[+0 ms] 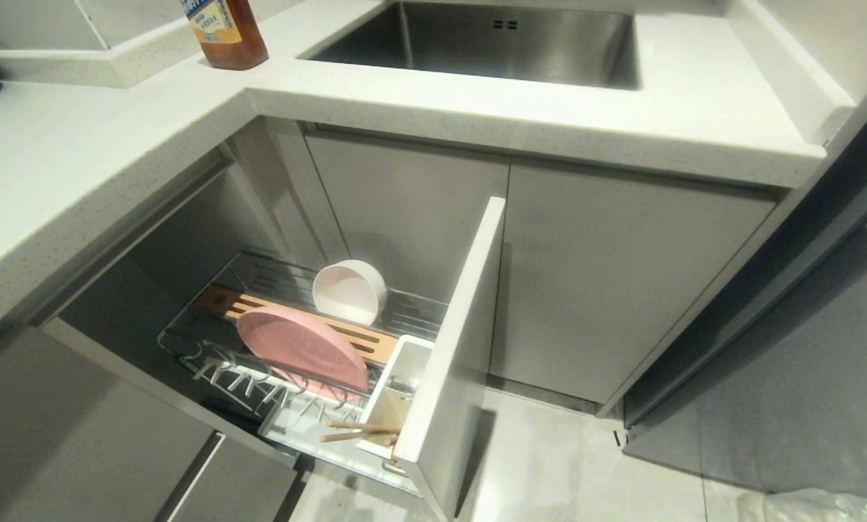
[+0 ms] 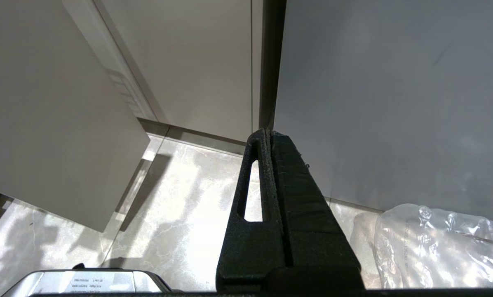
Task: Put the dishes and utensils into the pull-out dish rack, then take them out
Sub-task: Take the plate out of the cupboard
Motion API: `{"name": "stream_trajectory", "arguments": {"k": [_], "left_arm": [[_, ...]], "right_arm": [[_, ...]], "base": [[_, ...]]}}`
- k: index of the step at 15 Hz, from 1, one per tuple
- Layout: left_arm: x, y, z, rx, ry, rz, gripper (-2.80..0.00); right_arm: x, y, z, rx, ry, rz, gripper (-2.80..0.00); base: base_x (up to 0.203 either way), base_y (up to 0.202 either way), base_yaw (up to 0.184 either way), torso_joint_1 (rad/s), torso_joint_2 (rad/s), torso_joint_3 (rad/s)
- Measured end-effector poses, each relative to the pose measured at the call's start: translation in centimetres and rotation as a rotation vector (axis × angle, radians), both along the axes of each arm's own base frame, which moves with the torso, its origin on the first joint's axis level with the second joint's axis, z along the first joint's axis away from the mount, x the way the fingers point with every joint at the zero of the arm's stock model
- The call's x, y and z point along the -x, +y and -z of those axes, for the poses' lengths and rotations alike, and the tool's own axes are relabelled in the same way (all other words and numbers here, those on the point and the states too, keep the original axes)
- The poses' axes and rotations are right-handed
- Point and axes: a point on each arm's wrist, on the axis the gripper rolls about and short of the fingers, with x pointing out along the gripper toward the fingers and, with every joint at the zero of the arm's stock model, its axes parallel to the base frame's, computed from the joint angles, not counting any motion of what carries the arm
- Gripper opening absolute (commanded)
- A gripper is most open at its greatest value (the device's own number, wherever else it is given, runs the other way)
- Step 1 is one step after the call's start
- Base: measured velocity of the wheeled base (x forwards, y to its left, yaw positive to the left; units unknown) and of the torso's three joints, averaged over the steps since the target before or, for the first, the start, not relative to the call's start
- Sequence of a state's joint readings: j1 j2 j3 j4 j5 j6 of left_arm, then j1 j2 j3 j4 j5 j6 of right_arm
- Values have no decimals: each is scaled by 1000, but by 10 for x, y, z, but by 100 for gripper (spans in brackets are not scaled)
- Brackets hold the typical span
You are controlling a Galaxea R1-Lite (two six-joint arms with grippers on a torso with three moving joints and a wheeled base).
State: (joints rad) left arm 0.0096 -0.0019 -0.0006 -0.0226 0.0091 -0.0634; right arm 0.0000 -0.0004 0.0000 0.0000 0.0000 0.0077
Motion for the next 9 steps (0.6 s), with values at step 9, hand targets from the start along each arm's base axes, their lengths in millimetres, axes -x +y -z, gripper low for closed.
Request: {"name": "stream_trajectory", "arguments": {"k": [9], "left_arm": [[80, -6, -148, -40, -557, 228, -280]], "right_arm": [[0, 0, 0, 0, 0, 0, -280]], "base": [[0, 0, 0, 0, 0, 0]]}}
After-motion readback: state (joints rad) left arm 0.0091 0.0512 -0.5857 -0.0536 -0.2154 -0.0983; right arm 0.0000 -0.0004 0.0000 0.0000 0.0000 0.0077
